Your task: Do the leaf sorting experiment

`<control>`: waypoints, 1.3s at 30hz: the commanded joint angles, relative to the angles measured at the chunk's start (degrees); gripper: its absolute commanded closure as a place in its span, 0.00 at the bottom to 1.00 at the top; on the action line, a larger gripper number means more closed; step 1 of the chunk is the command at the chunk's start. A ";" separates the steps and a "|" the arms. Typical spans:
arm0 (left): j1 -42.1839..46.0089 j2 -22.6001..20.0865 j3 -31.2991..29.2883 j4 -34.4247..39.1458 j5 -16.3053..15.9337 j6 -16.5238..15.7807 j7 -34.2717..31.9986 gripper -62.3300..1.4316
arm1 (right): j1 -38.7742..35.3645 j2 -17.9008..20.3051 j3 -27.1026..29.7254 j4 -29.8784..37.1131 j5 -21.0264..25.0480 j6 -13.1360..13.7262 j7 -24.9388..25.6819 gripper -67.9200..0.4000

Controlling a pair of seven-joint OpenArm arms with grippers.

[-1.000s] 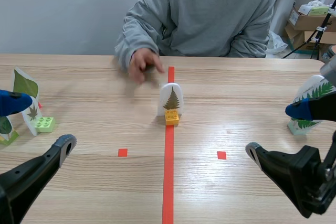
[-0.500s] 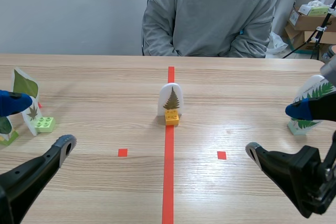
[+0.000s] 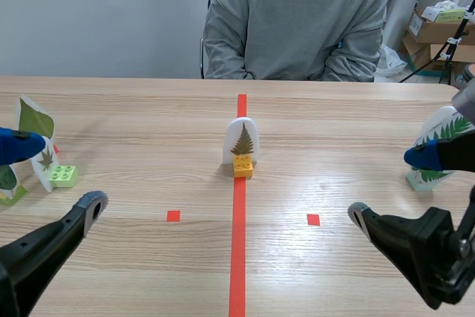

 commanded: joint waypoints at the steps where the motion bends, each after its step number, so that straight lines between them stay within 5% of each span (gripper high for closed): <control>1: -0.17 0.15 0.07 0.07 -0.59 0.04 -0.98 0.22 | 0.52 -0.02 0.37 -0.04 0.44 0.44 0.42 0.15; 10: -0.17 0.20 0.15 0.02 -0.61 0.04 -0.98 0.22 | 5.66 0.48 0.24 -4.39 -7.13 0.20 0.44 0.15; 17: -0.17 0.31 0.15 0.00 -0.61 0.04 -0.98 0.22 | 21.16 5.55 -6.23 -24.76 -7.06 0.15 2.91 0.15; 23: -0.17 0.31 0.15 0.00 -0.61 0.04 -0.52 0.22 | 38.95 6.01 -16.55 -43.01 -7.28 0.17 4.50 0.15; 31: -0.15 0.74 0.15 0.00 -0.61 0.02 2.10 0.22 | 58.86 0.87 -30.36 -59.58 -14.03 0.17 9.70 0.15; 39: -0.15 2.54 0.15 0.00 -0.61 0.02 2.08 0.22 | 67.56 -7.37 -40.94 -71.30 -20.26 -1.14 14.84 0.15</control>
